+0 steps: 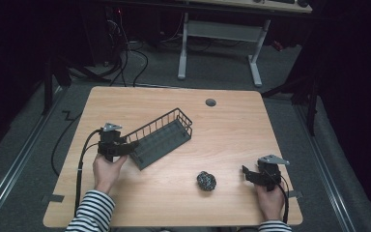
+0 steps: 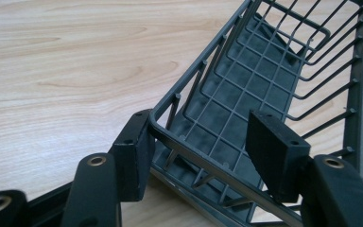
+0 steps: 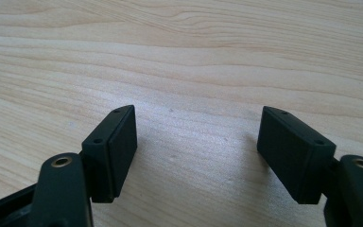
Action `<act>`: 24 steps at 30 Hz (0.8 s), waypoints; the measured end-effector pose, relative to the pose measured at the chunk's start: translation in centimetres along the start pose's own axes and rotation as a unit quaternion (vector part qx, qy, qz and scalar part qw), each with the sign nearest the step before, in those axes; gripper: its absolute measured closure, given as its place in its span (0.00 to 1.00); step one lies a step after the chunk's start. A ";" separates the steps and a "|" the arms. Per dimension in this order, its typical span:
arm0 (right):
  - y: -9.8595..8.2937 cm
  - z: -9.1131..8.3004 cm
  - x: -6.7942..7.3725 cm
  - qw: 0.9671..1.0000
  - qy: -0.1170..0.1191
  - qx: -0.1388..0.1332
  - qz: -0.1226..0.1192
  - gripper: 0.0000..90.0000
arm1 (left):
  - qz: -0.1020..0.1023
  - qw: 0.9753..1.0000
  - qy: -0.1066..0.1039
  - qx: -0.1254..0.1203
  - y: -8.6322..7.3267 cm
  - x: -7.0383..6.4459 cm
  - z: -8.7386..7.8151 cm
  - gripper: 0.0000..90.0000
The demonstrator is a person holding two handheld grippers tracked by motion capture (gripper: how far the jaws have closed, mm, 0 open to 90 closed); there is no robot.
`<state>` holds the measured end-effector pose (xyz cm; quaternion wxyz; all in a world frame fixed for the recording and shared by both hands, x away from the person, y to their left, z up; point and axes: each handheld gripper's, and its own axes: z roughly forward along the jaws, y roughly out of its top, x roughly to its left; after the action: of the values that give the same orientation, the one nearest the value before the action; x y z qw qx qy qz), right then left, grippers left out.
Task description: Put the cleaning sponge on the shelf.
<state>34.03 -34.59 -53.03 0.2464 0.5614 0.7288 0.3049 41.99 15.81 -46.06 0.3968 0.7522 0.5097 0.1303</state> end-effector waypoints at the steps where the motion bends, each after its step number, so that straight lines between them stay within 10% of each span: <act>1: 0.0 0.0 0.0 1.000 0.000 0.000 0.000 0.33 | 0.003 1.000 -0.001 0.001 0.0 -0.3 0.0 0.49; 17: 0.0 0.0 0.0 1.000 0.000 0.000 0.000 0.33 | 0.025 1.000 -0.015 0.002 -0.8 -2.7 0.2 0.48; 24: 0.0 0.0 0.0 1.000 0.000 0.000 0.001 0.33 | 0.022 0.999 -0.012 -0.026 0.0 -2.5 -0.9 0.28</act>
<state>34.03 -34.58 -53.03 0.2465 0.5620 0.7283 0.3049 40.36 14.08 -44.93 0.4195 0.7540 0.4846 0.1437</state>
